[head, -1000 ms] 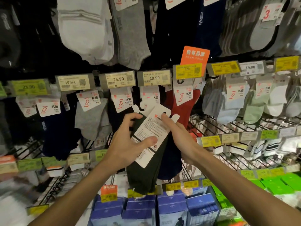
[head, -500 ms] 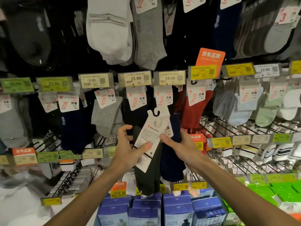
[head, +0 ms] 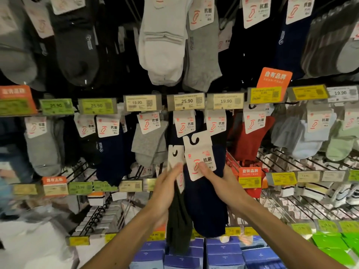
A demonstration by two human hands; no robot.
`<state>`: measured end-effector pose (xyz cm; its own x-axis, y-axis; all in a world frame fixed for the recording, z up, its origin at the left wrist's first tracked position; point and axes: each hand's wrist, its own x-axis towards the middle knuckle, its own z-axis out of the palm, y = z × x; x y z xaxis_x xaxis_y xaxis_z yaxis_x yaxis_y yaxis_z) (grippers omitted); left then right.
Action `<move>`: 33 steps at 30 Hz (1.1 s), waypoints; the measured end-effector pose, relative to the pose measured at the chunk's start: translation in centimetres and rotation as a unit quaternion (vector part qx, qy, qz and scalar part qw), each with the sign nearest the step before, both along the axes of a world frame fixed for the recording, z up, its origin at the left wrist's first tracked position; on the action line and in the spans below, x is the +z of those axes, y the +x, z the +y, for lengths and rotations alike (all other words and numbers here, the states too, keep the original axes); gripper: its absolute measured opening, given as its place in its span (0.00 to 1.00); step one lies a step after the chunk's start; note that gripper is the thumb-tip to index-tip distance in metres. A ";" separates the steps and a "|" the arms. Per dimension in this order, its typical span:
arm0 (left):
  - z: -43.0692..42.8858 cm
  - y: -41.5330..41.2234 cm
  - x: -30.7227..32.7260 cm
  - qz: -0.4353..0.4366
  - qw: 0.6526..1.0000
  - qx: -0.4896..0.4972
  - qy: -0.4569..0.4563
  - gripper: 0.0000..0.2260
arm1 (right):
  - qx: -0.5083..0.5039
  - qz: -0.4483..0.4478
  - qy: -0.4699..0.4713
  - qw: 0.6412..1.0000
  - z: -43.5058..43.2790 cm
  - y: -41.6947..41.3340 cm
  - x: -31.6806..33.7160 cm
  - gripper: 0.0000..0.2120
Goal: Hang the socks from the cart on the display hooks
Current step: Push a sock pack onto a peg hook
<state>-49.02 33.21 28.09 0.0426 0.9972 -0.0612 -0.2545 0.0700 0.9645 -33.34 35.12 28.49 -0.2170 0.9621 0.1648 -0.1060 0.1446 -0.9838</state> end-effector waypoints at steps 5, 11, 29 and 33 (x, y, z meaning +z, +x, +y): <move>-0.5 -2.3 -0.3 0.004 1.000 0.013 -0.028 0.15 | 0.012 -0.039 -0.022 0.999 -0.3 -0.9 0.2 0.08; 0.2 -5.5 -1.2 0.031 0.997 0.062 -0.019 0.11 | -0.036 -0.019 -0.074 0.996 -0.1 -2.0 -0.4 0.09; 1.3 -6.3 3.0 0.231 0.952 -0.019 0.200 0.14 | -0.062 0.022 -0.024 0.998 0.2 -3.8 2.6 0.18; 1.8 -8.0 2.9 0.216 0.956 0.012 0.198 0.14 | -0.058 0.024 -0.022 0.998 0.7 -4.8 2.8 0.15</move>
